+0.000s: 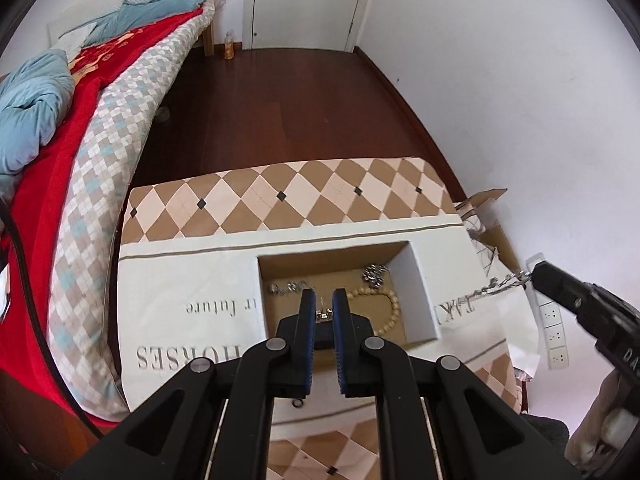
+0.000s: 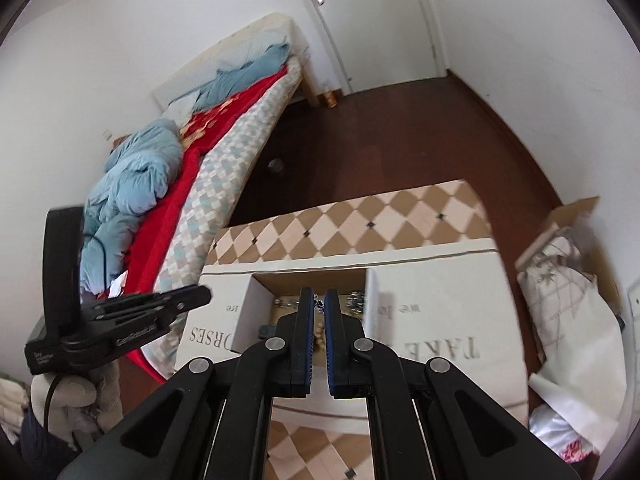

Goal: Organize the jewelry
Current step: 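Carry the heart chain and stud earring over the box with both tools, then open both tools over the box to release the chain and earring, then lift both open tools away from the box, then grasp one black rubber ring with the left tool while the right tool reaches the other ring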

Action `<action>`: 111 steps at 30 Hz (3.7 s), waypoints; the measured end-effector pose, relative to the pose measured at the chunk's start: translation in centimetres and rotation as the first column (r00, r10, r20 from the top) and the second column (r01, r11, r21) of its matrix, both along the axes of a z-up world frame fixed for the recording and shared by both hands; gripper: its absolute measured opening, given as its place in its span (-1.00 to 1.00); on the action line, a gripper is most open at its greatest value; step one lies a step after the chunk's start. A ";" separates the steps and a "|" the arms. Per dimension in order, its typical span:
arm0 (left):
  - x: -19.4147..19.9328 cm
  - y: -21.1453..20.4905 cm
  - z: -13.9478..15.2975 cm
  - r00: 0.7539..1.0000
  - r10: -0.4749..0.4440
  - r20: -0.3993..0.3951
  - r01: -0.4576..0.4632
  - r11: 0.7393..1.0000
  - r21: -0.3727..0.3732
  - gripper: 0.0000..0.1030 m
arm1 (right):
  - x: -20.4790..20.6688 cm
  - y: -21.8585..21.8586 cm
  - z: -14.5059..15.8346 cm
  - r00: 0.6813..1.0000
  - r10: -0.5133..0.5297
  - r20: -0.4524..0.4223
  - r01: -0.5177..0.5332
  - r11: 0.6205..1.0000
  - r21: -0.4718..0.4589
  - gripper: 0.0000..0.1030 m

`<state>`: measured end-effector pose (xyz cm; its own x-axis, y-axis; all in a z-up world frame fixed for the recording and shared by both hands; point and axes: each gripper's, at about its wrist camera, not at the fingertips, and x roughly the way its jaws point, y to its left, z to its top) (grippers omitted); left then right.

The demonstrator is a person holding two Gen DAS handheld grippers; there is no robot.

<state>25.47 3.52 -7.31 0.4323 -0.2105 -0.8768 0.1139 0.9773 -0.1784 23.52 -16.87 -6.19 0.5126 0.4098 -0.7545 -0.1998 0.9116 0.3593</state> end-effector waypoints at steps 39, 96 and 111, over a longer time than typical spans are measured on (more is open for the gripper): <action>-3.8 4.3 -3.1 0.979 0.204 0.031 -0.205 0.944 0.260 0.99 | 0.3 4.8 -9.6 0.973 -0.069 -0.221 -0.023 0.920 -0.391 1.00; -13.8 14.0 -10.6 0.886 0.462 0.036 -0.435 0.802 0.409 0.99 | -8.0 17.4 -19.1 0.975 0.149 -0.165 -0.191 0.940 -0.282 -0.10; -12.1 10.0 -11.1 0.931 0.365 -0.015 -0.340 0.881 0.329 0.99 | -8.4 12.5 -18.4 0.993 0.069 -0.099 -0.094 0.958 -0.271 -1.00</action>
<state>13.37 13.50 -18.41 0.3573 0.2361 -0.9037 -0.2503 0.9563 0.1509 15.12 -4.35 -24.56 0.4131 0.2176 -0.8843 -0.2564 0.9596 0.1163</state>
